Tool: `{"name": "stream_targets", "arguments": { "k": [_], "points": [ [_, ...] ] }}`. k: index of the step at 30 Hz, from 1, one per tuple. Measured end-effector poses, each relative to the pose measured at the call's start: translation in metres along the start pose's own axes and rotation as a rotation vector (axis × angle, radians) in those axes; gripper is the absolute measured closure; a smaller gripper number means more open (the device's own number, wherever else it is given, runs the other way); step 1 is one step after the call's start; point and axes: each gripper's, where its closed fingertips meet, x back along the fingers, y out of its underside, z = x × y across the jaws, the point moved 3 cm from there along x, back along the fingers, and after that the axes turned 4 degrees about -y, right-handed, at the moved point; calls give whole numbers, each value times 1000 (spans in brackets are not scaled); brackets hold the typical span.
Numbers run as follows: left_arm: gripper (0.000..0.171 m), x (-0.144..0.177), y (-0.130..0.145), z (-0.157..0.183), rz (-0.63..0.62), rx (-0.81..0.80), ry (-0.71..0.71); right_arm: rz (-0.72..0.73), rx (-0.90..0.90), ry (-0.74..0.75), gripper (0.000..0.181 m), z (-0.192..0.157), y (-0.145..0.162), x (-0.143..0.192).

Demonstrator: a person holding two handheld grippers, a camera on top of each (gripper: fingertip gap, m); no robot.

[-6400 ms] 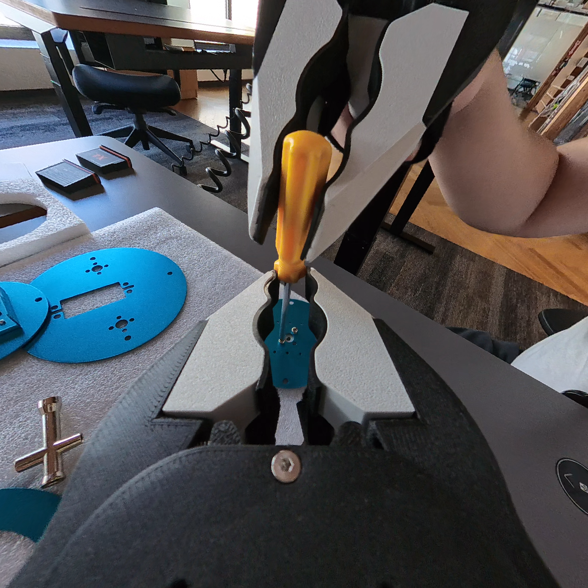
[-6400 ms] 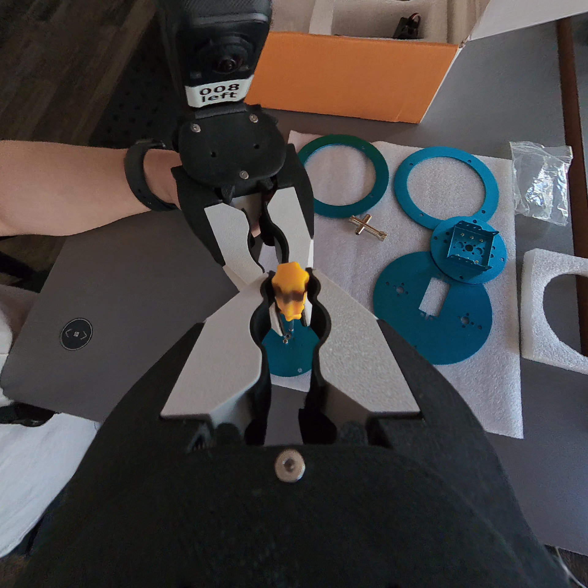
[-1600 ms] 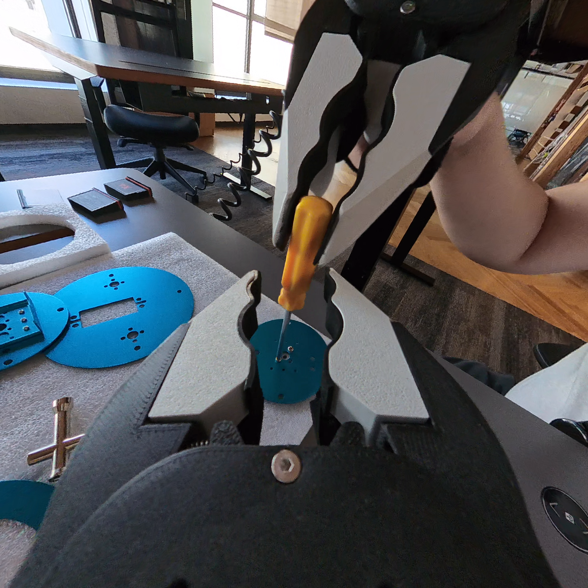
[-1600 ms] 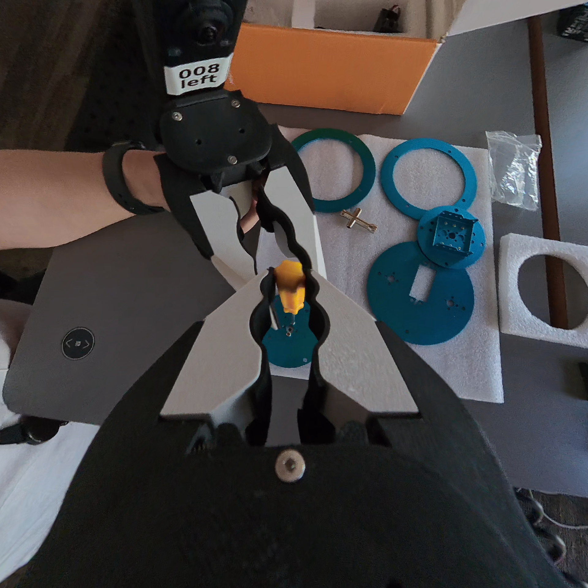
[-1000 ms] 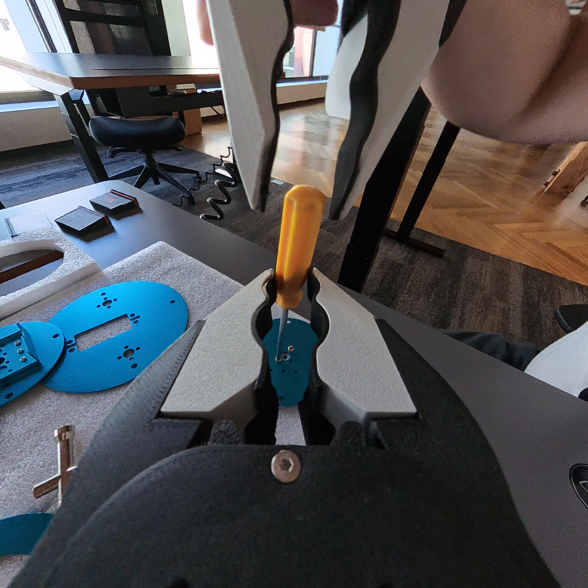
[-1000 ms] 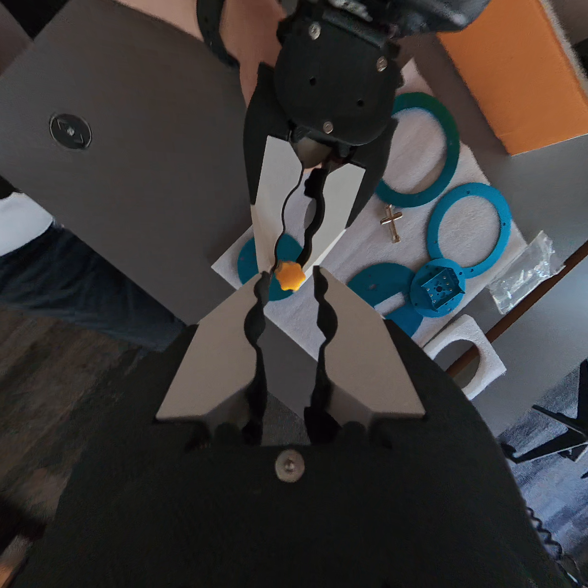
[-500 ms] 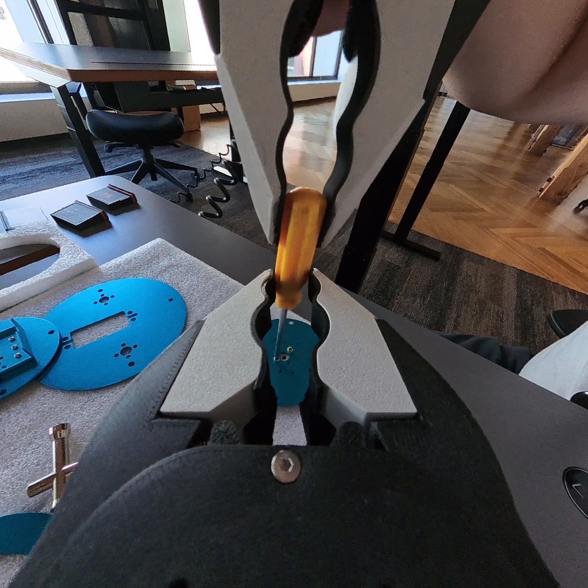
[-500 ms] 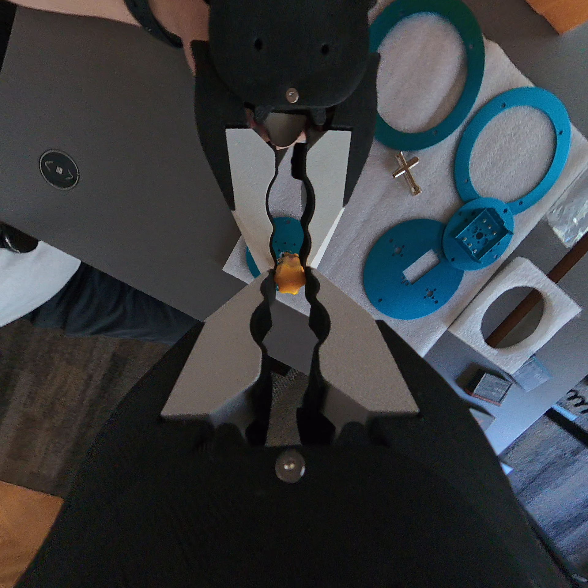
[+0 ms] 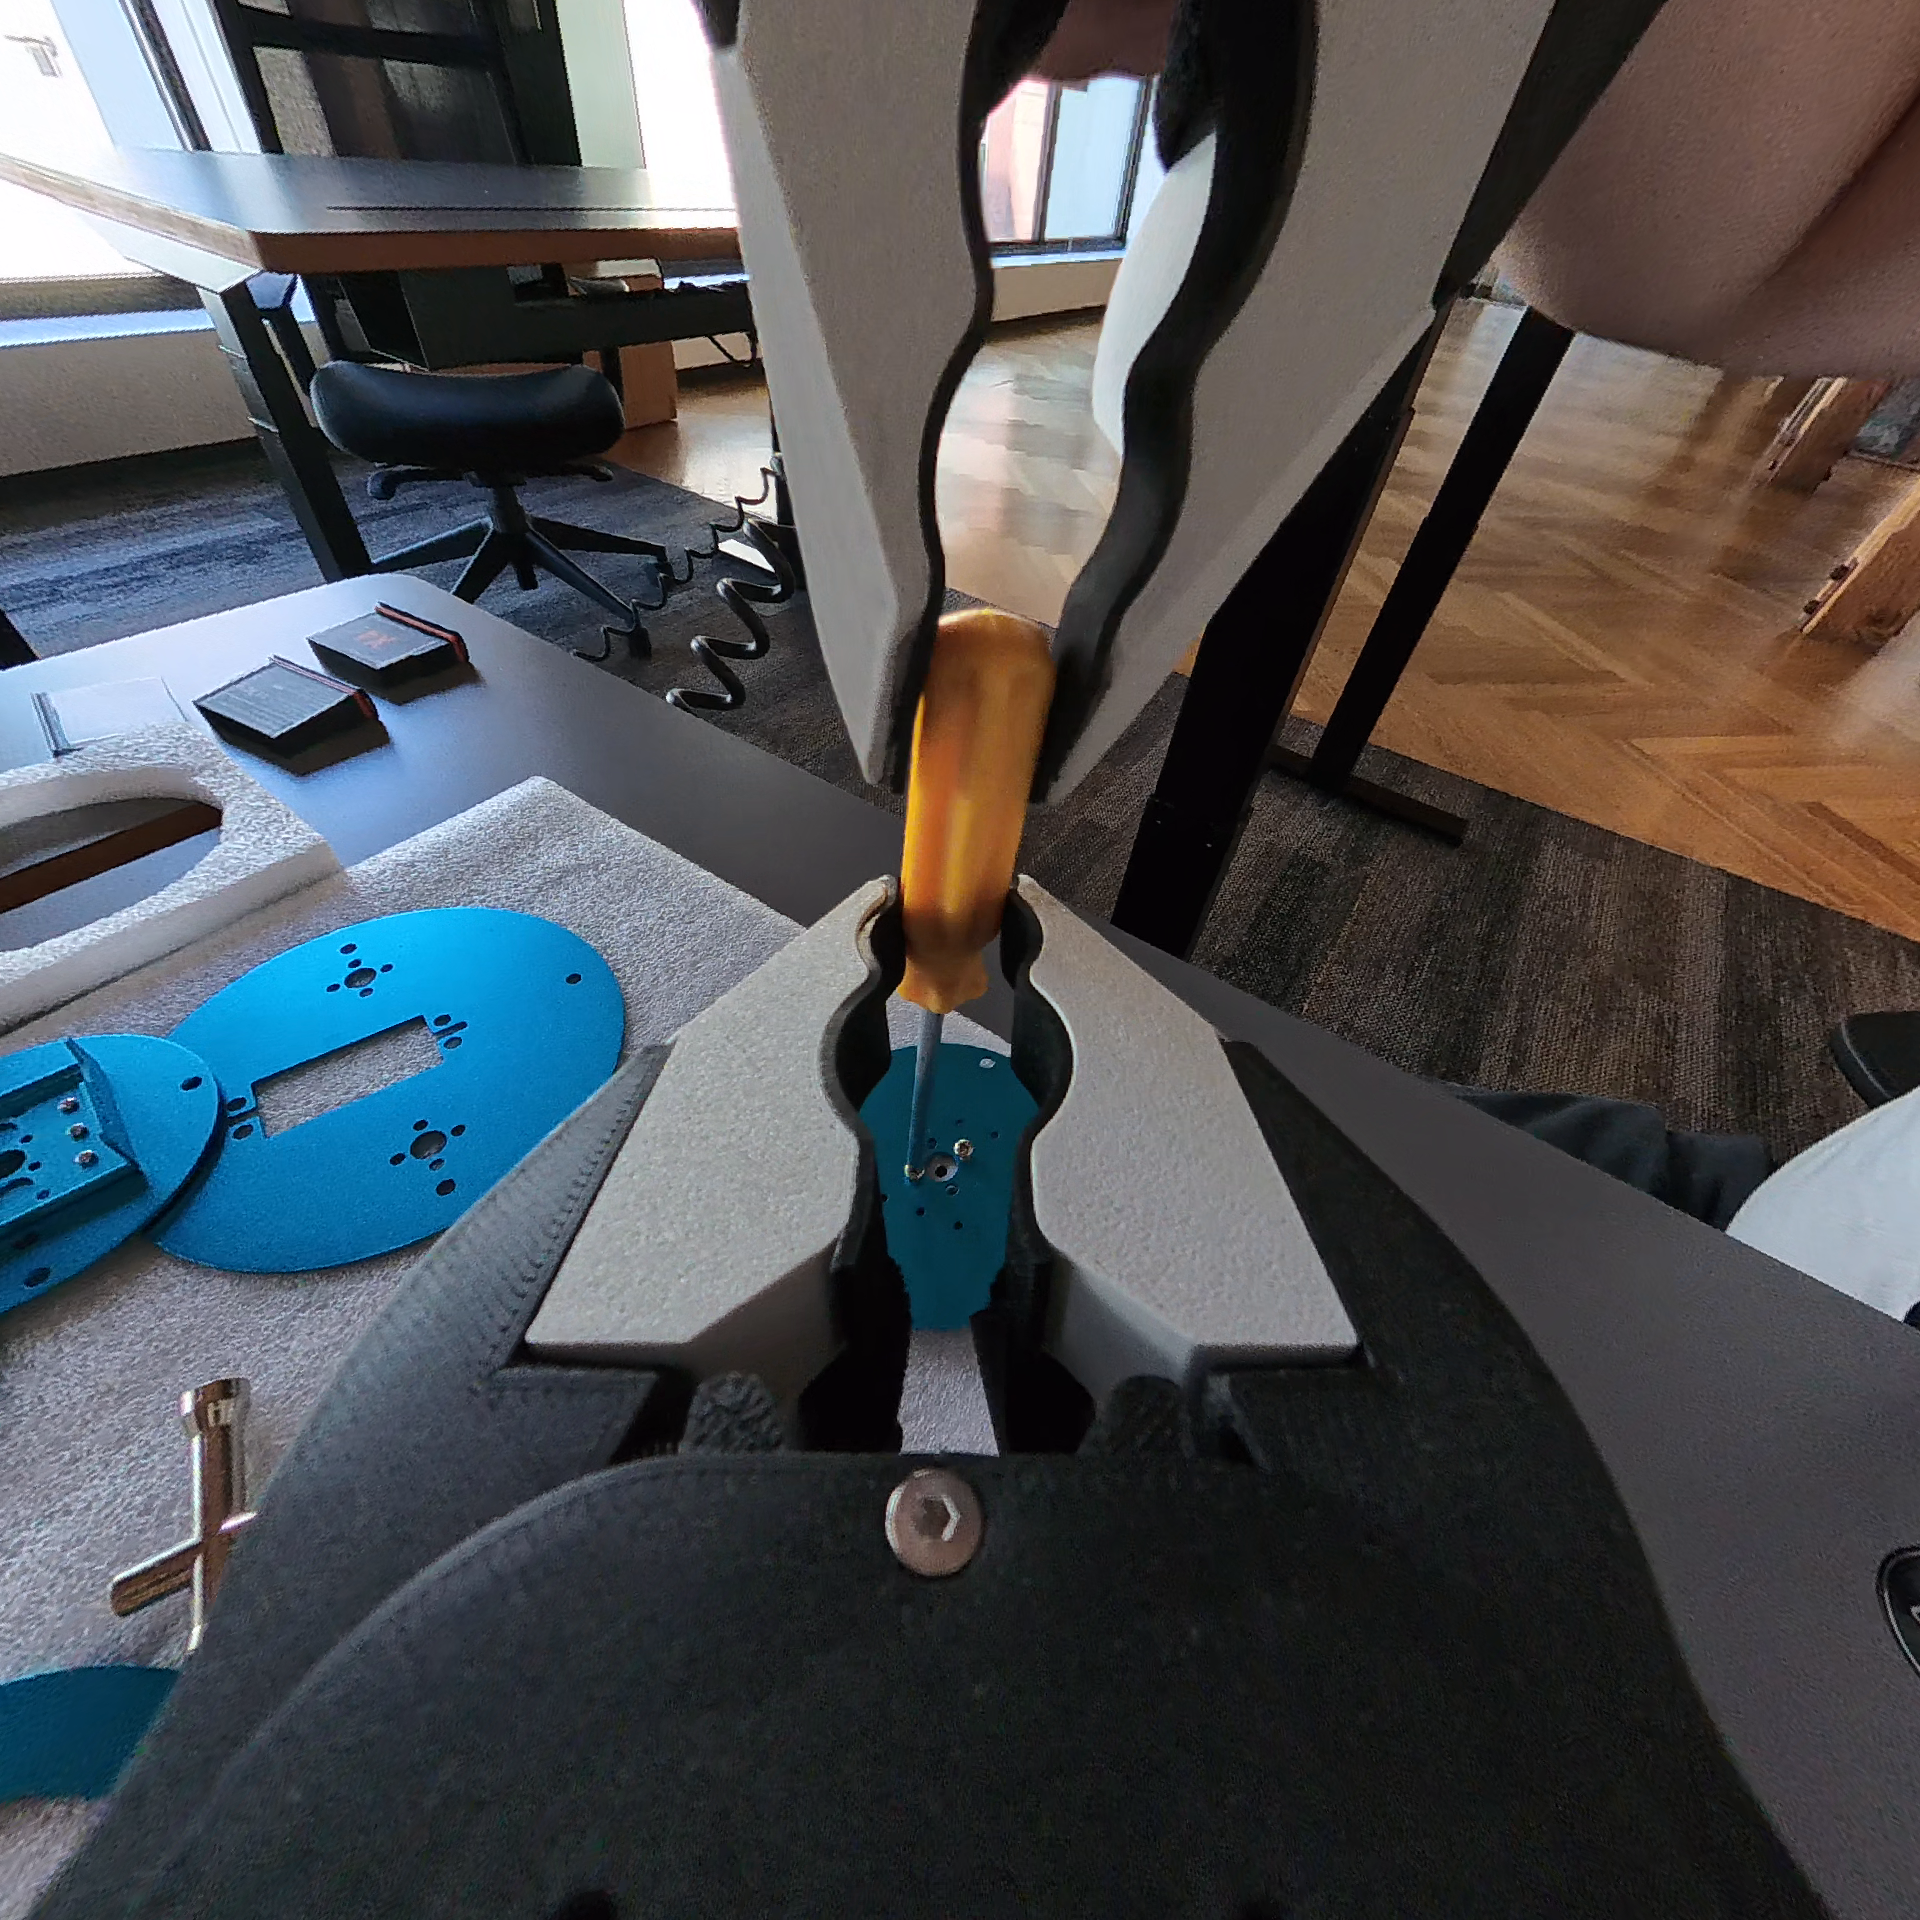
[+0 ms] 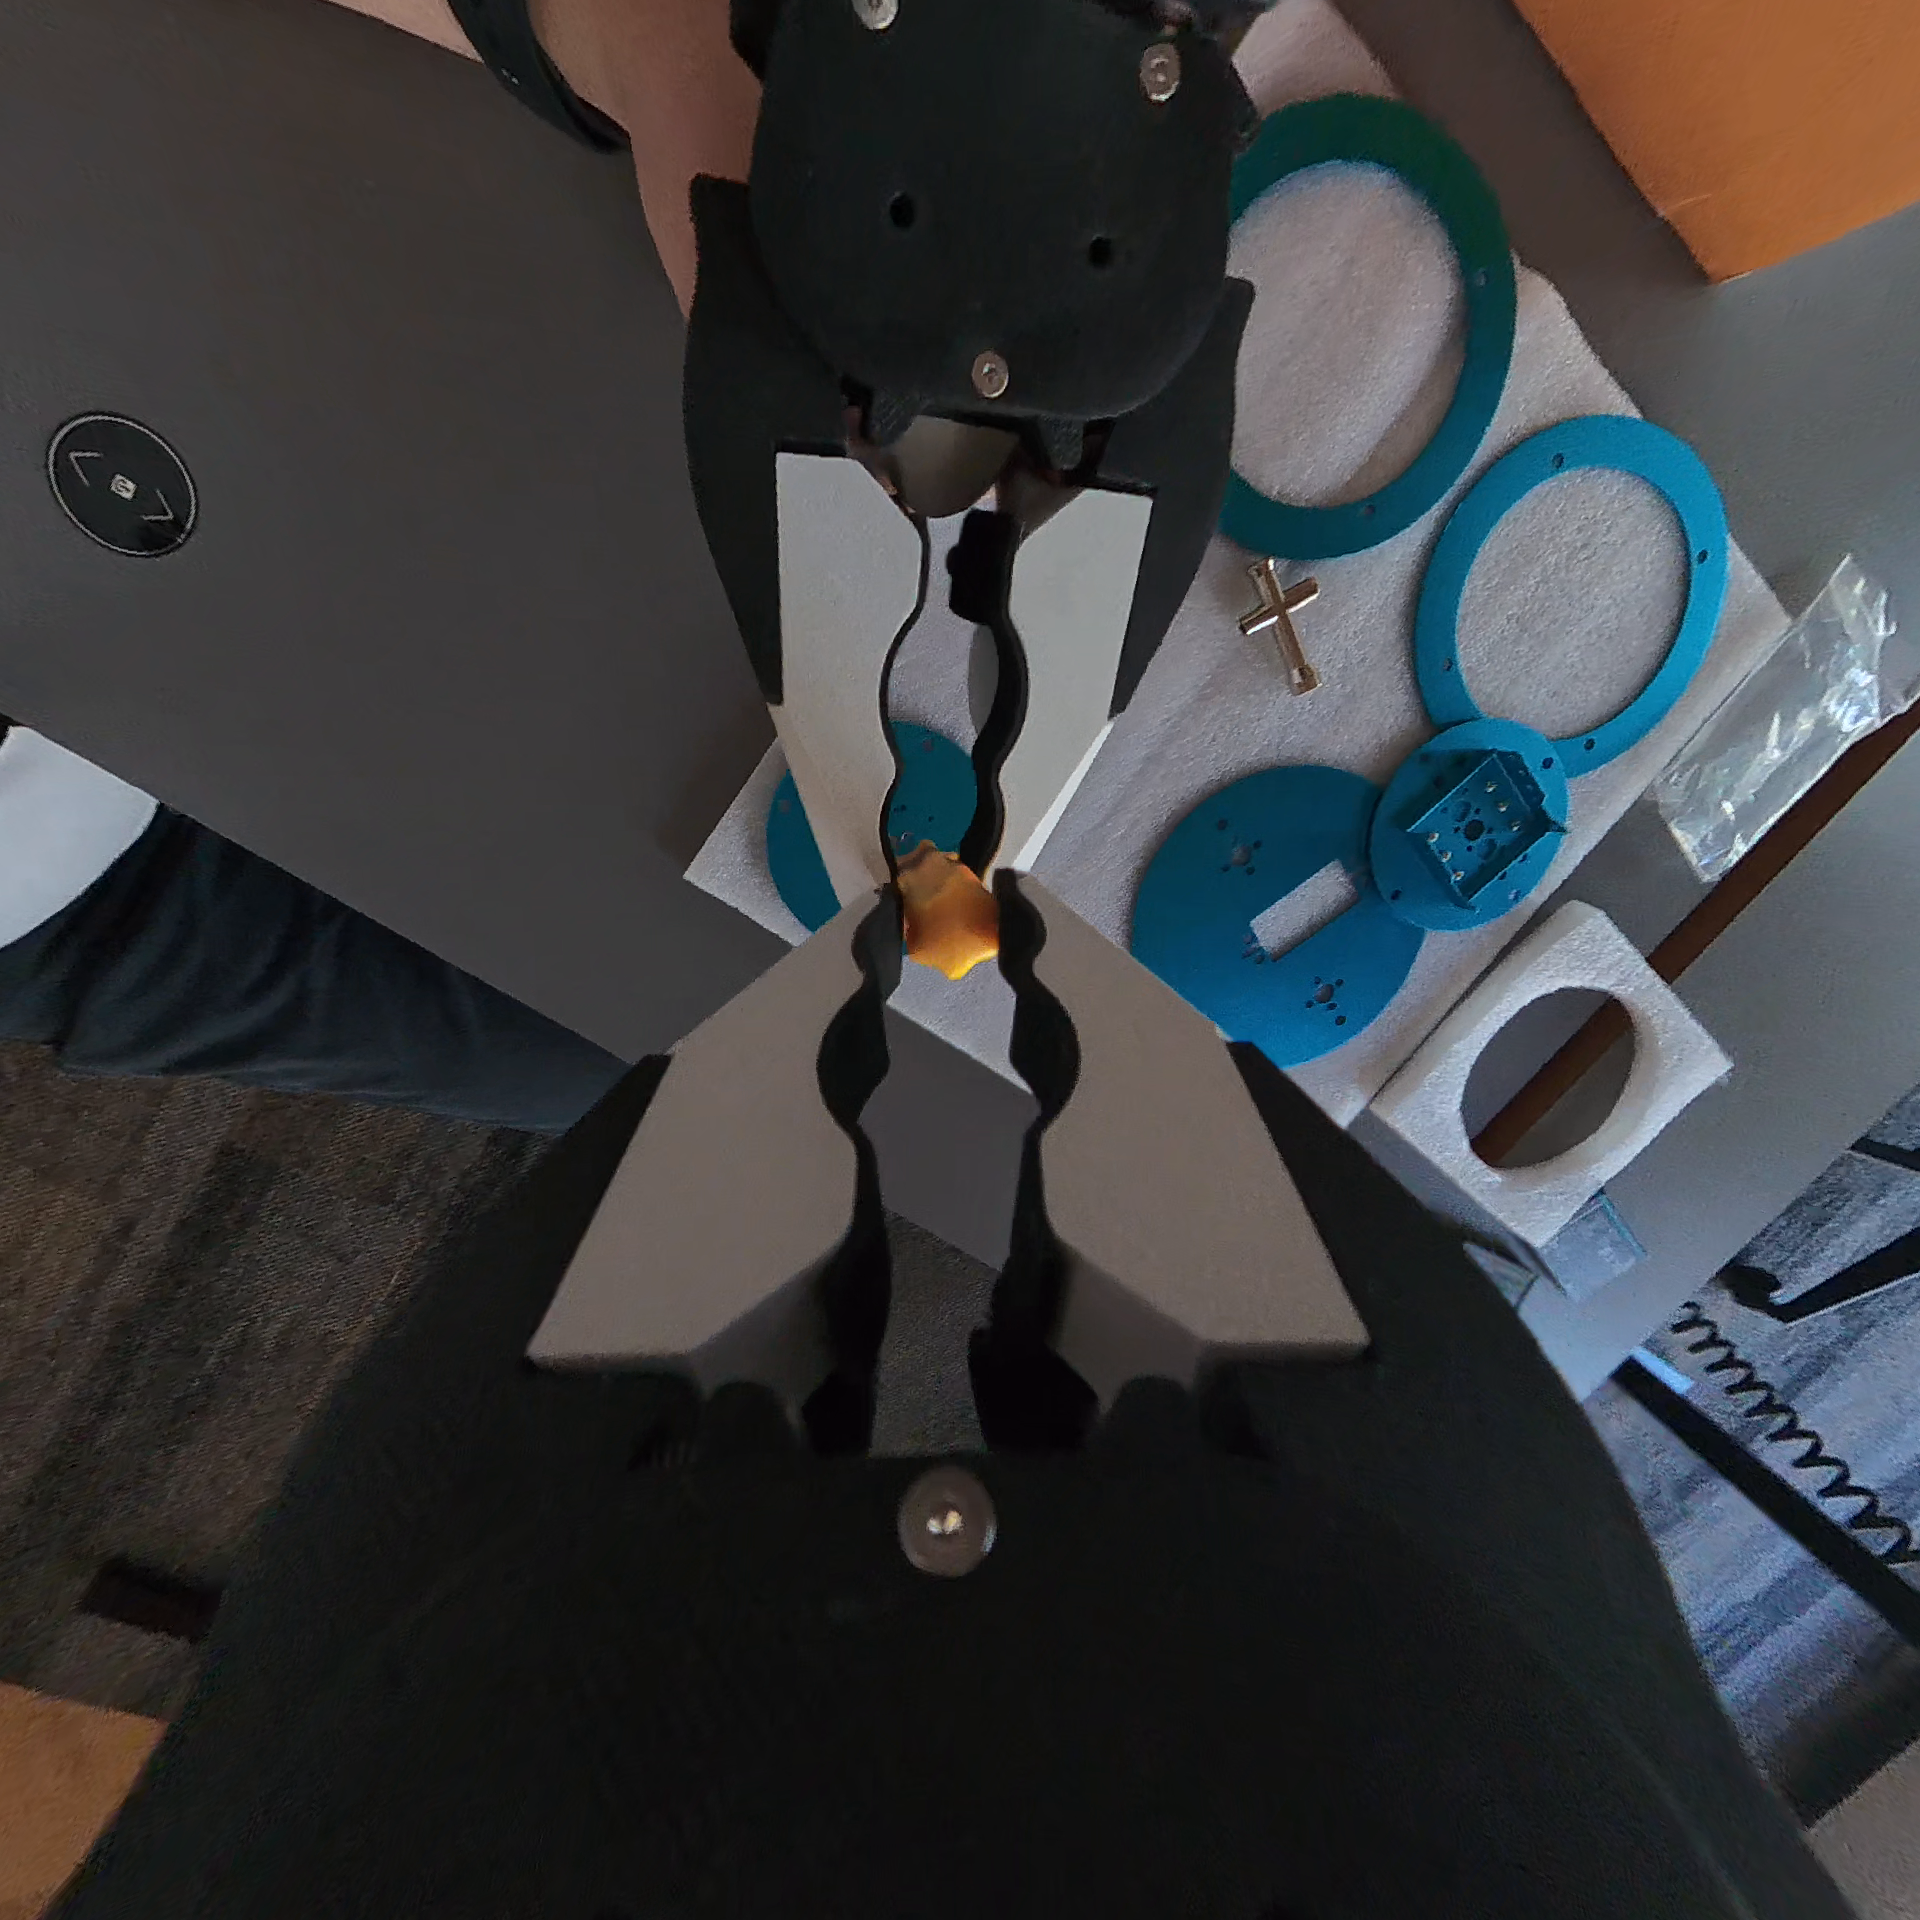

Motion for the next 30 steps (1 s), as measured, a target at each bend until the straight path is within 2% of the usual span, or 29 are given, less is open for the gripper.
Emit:
{"name": "stream_targets", "arguments": {
  "k": [7,12,14,20,23,26,30],
  "points": [
    [154,-4,-1,2,-5,5,-1,25,-259,15,165,-2,6,1],
    [152,4,5,4,-61,-14,25,42,-209,31,165,-7,1,-1],
    [156,11,16,0,-117,-6,27,27,-195,21,165,-6,3,0],
    [146,2,58,-13,-330,1,-12,-31,-144,14,165,-5,8,2],
    [132,-2,63,-11,-344,14,4,-37,-139,12,165,-4,8,1],
    [133,-6,62,-9,-339,-19,4,-44,-136,10,165,-4,8,1],
    [136,-10,74,-6,-427,-66,-13,-43,-131,10,165,-5,8,1]
  ]
}}
